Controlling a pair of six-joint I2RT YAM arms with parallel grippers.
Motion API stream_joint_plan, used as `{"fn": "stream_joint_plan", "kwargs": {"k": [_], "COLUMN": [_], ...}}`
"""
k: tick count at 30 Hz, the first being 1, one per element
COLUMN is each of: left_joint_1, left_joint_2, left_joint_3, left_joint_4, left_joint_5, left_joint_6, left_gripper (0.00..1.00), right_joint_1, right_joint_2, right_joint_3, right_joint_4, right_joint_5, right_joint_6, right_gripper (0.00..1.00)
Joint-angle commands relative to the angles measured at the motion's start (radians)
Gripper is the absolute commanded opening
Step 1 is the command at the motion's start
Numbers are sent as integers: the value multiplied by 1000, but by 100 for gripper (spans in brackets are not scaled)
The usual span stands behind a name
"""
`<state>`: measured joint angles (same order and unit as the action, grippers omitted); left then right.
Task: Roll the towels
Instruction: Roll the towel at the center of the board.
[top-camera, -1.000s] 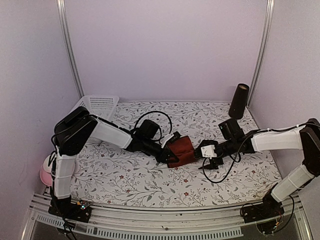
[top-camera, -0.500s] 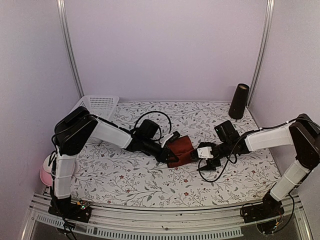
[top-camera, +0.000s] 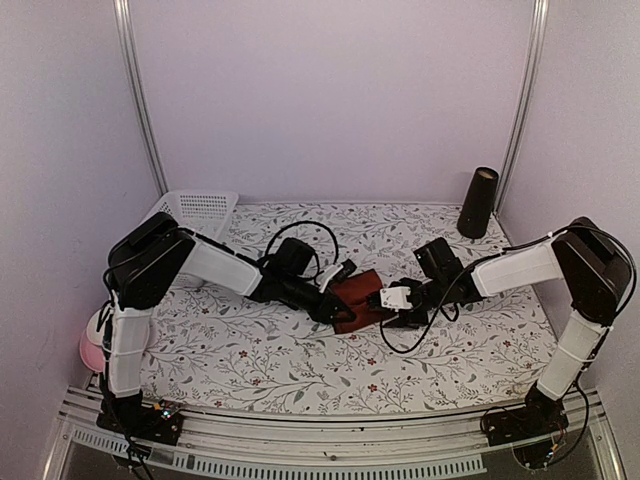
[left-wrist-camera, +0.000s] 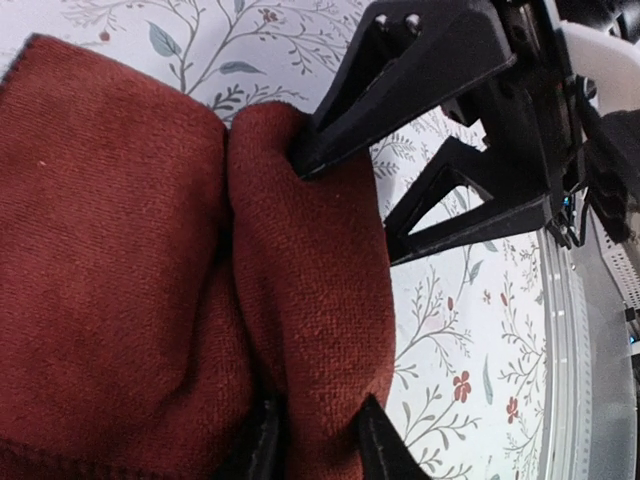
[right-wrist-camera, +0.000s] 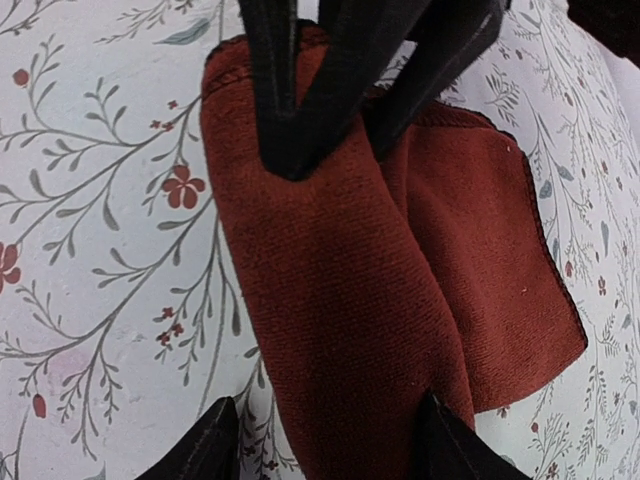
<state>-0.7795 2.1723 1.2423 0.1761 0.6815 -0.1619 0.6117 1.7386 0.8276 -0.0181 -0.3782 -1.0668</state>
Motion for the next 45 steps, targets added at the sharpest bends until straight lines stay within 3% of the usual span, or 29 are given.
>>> {"fn": "stream_joint_plan", "kwargs": {"k": [1,8,12,20,27,35,45], "left_joint_1": [28,28,16,-96,-216,-303,-339], "left_joint_2": [33,-72,-157,-299,-323,-258,-163], "left_joint_3": [-43,-90,-113,-210,-343,-375,-333], "left_joint_4": [-74,-45,-23,78,293,434,416], "left_joint_5": [-76,-198,-271,-438,-517,-680,-721], "left_joint_6": [-3,40,133,423,581,677,748], "left_gripper": [30,55,68,85,86,83,66], "right_joint_1": [8,10,10,7,-8,-23,-30], "right_joint_2": [64,92,84,113,205,244,284], "right_joint_3": [32,58,95,166,263,321,352], "right_joint_4": [-39,-135,-261,-494,-649,-774,-790], "right_joint_5": [84,50,8,-42,-130,-182,-210], "right_joint_6": [54,29,5,-11,50,70,75], "right_gripper": [54,22,10,10,12,16,17]}}
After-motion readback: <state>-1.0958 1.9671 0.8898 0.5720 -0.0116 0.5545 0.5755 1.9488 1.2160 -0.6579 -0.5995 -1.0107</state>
